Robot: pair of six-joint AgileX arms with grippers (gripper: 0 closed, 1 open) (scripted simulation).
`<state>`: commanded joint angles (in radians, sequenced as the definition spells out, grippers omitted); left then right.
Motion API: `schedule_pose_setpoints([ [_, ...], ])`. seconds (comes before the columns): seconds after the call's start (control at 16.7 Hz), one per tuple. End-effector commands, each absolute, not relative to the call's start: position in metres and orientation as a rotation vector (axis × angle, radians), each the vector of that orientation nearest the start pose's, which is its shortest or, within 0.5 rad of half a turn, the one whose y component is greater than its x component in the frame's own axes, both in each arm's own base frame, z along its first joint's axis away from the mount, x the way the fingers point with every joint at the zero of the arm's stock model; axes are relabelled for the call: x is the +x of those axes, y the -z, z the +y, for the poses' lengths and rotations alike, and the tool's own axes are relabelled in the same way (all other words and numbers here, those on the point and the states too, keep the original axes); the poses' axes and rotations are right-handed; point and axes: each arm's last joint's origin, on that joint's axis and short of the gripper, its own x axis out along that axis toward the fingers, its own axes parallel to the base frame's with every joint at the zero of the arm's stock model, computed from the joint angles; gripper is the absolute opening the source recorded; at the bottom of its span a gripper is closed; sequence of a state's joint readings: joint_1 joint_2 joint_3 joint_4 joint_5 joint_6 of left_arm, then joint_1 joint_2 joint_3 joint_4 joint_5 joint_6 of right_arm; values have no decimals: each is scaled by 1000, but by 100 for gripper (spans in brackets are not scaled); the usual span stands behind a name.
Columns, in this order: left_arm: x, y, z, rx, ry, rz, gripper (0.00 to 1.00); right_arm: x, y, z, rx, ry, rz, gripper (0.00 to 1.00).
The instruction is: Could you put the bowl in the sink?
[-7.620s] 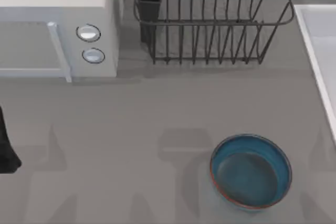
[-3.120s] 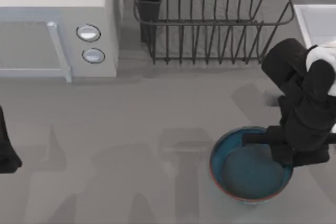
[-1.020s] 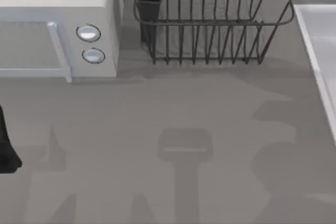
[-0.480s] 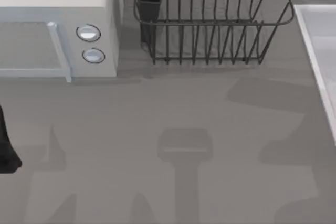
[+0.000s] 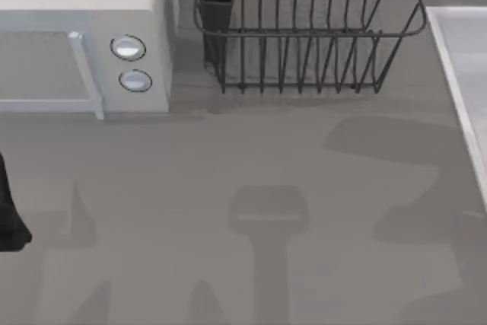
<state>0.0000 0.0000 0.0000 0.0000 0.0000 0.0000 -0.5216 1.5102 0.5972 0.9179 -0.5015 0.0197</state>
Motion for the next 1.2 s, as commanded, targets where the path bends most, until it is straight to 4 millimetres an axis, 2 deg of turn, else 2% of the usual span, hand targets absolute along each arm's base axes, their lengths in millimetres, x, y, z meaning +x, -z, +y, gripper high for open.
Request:
schedule_pose_setpoints([
  [0.18,106,-160,-1,0,0,0,100,275,-187,-141,4,7,5,0],
  [0.48,106,-160,-1,0,0,0,100,282,-127,-148,1,12,1,0],
  [0.78,106,-160,-1,0,0,0,100,273,-75,-141,-4,11,-6,0],
  [0.96,106,-160,-1,0,0,0,100,268,-60,-137,0,10,0,0],
  [1.2,106,-160,-1,0,0,0,100,267,-59,-136,0,10,0,0],
])
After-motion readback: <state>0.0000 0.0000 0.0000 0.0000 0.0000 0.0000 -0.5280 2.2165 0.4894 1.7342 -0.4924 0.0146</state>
